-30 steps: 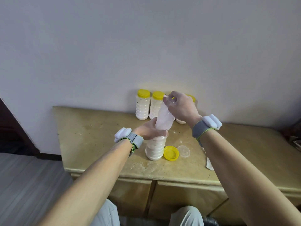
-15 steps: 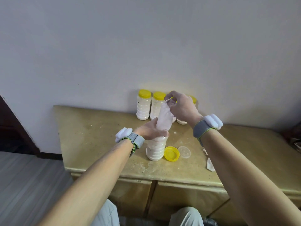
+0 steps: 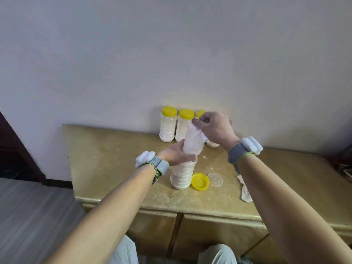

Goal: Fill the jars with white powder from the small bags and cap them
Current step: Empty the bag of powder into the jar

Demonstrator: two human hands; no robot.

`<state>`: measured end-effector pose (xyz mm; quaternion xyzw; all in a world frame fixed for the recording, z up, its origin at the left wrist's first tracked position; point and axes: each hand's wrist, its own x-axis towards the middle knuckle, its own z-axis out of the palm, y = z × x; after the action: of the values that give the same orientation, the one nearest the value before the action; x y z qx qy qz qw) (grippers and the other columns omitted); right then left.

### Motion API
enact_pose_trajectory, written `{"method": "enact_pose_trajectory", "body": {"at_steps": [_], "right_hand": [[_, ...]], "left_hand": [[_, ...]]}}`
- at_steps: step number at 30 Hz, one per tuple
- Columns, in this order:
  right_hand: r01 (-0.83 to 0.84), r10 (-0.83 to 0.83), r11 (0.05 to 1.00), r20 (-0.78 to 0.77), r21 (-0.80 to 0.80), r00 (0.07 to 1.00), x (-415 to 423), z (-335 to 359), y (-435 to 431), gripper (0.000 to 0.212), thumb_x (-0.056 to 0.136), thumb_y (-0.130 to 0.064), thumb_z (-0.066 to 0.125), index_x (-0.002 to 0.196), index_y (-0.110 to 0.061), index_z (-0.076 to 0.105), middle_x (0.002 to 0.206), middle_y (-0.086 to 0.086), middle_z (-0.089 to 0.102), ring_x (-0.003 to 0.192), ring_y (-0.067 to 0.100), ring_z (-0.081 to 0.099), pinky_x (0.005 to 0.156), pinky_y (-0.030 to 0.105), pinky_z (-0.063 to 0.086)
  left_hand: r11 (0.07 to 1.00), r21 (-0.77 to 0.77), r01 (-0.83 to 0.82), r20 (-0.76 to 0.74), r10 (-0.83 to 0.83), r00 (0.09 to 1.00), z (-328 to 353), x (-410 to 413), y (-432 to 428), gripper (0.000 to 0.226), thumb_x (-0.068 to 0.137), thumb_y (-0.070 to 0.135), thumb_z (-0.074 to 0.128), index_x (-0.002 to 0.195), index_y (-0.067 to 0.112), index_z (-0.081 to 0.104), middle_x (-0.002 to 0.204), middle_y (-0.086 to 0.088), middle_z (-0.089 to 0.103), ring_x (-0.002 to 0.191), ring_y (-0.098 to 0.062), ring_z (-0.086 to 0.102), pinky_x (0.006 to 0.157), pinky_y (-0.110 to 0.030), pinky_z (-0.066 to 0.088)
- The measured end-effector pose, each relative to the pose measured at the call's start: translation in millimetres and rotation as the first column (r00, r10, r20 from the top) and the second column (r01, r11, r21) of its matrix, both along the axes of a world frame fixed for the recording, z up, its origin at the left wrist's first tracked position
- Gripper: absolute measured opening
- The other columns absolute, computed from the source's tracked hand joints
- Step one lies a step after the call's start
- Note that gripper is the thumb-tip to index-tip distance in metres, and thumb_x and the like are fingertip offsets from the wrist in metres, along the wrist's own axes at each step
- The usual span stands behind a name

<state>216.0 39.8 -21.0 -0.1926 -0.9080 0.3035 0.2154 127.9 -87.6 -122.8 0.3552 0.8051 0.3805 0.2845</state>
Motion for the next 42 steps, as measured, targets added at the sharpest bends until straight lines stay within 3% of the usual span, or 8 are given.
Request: {"method": "enact_pose_trajectory", "body": {"at_steps": [6,10,16,22,28,35,38,42], "right_hand": [[-0.022,0.022,1.0,0.007,0.017,1.0,-2.5,0.7,1.2,0.012,0.093,-0.027,0.061,0.1,-0.019,0.068,0.089,-0.007,0.067,0.096,0.016,0.062,0.077,0.023,0.042],[0.001,-0.001,1.0,-0.003,-0.014,1.0,-6.5,-2.0,0.2,0.021,0.09,-0.041,0.067,0.084,-0.021,0.068,0.078,-0.007,0.068,0.085,0.017,0.064,0.074,0.028,0.048],[0.005,-0.005,0.999,-0.002,0.048,1.0,-4.9,3.0,-4.9,0.02,0.092,-0.018,0.052,0.1,-0.02,0.07,0.086,-0.005,0.067,0.097,0.022,0.061,0.084,0.03,0.049],[-0.009,0.01,0.999,-0.011,0.038,1.0,-6.1,1.6,-5.4,0.016,0.093,-0.036,0.063,0.088,-0.022,0.069,0.079,-0.005,0.067,0.087,0.021,0.062,0.079,0.033,0.05],[-0.007,0.007,1.0,-0.022,0.03,1.0,-8.3,2.1,-7.0,0.022,0.095,-0.016,0.053,0.103,-0.016,0.073,0.102,0.003,0.072,0.103,0.023,0.061,0.09,0.033,0.048],[-0.005,0.004,1.0,-0.039,-0.014,0.999,-9.7,1.8,-4.5,0.015,0.089,-0.035,0.071,0.085,-0.021,0.072,0.073,-0.011,0.064,0.081,0.013,0.06,0.07,0.023,0.047],[-0.052,0.052,0.995,-0.002,-0.089,0.999,-6.8,2.5,-1.3,0.008,0.088,-0.028,0.073,0.089,-0.022,0.068,0.077,-0.014,0.063,0.074,0.004,0.058,0.053,0.004,0.039],[-0.086,0.091,0.984,0.021,-0.157,0.996,-4.4,1.4,1.2,0.02,0.08,-0.02,0.081,0.088,-0.022,0.063,0.084,-0.003,0.069,0.076,0.011,0.063,0.061,0.016,0.05]], "left_hand": [[1.0,-0.007,-0.015,0.003,0.015,1.0,0.8,0.6,-0.6,0.101,0.054,0.065,0.07,0.144,0.028,0.042,0.135,0.006,0.057,0.123,-0.018,0.053,0.107,-0.041,0.042],[1.0,0.0,-0.008,0.009,0.008,1.0,1.8,1.6,-1.1,0.103,0.054,0.064,0.07,0.146,0.028,0.04,0.137,0.005,0.056,0.125,-0.018,0.051,0.108,-0.04,0.041],[0.999,-0.025,-0.03,0.013,0.03,0.999,2.1,1.5,-1.1,0.096,0.057,0.063,0.071,0.142,0.029,0.043,0.133,0.006,0.057,0.122,-0.018,0.053,0.108,-0.044,0.042],[1.0,-0.016,-0.016,0.012,0.016,1.0,3.0,2.0,-1.6,0.095,0.058,0.061,0.072,0.141,0.029,0.043,0.133,0.006,0.058,0.122,-0.017,0.053,0.108,-0.044,0.043],[1.0,-0.006,-0.016,0.002,0.016,1.0,3.4,2.1,-1.0,0.099,0.057,0.062,0.071,0.144,0.027,0.042,0.136,0.005,0.056,0.124,-0.018,0.052,0.107,-0.043,0.043],[0.999,0.03,0.018,0.09,-0.02,0.996,10.6,1.6,-4.1,0.099,0.06,0.05,0.082,0.146,0.028,0.038,0.138,0.006,0.054,0.126,-0.016,0.05,0.104,-0.036,0.041],[0.976,0.141,-0.166,0.333,0.111,0.936,28.5,-9.0,-11.6,0.068,0.061,0.032,0.08,0.124,0.031,0.055,0.127,-0.001,0.062,0.115,-0.016,0.054,0.086,-0.032,0.04],[0.866,0.336,-0.371,0.367,0.242,0.898,64.4,-27.9,-21.1,0.032,0.066,0.031,0.075,0.097,0.026,0.071,0.102,0.006,0.07,0.093,-0.01,0.061,0.076,-0.028,0.041]]}}
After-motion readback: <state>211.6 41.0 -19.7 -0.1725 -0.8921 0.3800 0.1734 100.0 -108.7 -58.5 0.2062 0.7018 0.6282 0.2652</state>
